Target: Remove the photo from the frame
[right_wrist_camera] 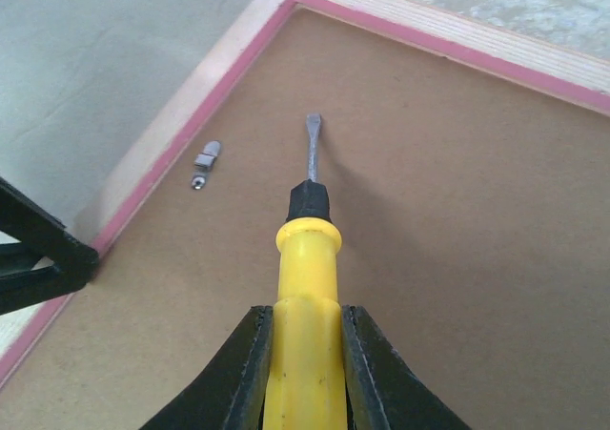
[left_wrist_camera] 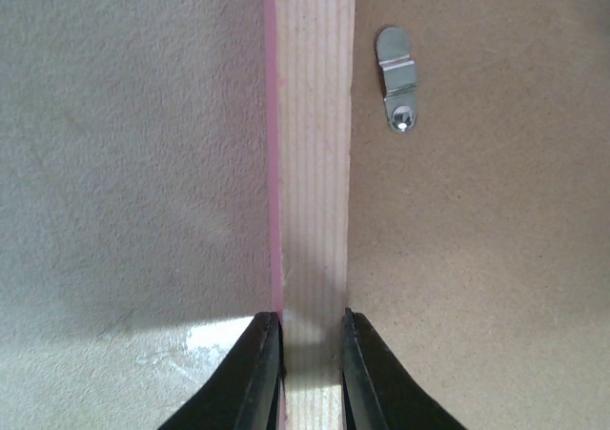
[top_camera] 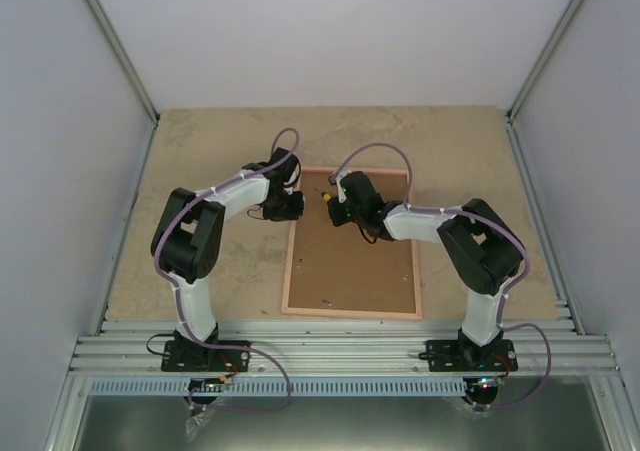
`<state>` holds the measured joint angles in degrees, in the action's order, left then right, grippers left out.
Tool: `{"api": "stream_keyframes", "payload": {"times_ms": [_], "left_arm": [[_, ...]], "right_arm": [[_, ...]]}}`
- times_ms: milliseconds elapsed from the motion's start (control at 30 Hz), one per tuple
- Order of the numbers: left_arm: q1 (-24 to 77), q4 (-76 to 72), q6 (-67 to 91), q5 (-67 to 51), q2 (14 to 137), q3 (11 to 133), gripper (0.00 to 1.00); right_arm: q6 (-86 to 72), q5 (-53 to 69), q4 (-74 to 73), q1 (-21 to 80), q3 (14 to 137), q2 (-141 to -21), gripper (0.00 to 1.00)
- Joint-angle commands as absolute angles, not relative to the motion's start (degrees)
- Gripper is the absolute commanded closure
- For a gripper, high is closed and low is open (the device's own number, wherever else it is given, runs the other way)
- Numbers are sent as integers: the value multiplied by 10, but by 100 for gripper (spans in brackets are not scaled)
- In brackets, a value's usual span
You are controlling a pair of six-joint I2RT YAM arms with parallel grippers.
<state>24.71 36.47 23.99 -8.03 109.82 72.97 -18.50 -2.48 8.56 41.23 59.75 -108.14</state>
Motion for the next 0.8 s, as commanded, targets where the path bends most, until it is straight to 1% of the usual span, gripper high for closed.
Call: {"api": "stream_keyframes", "payload": {"times_ms": [0,167,400,467,767], "left_arm": [[251,397,250,-100,1082,720,88],[251,394,255,-95,1079,719,88],[249,390,262,-75,1072,716,88],[243,386,264,-75,1068,712,89],[203,380,258,-65,1054,703,88]], "right_arm": [[-188,-60,27,410,590,-1066,100],[-184,-49,37,402,568,-1032,100],[-174,-2,78,356,523,-943,100],[-170,25,91,341,507,-916,100],[-194,66,115,240,428,-826,100]]}}
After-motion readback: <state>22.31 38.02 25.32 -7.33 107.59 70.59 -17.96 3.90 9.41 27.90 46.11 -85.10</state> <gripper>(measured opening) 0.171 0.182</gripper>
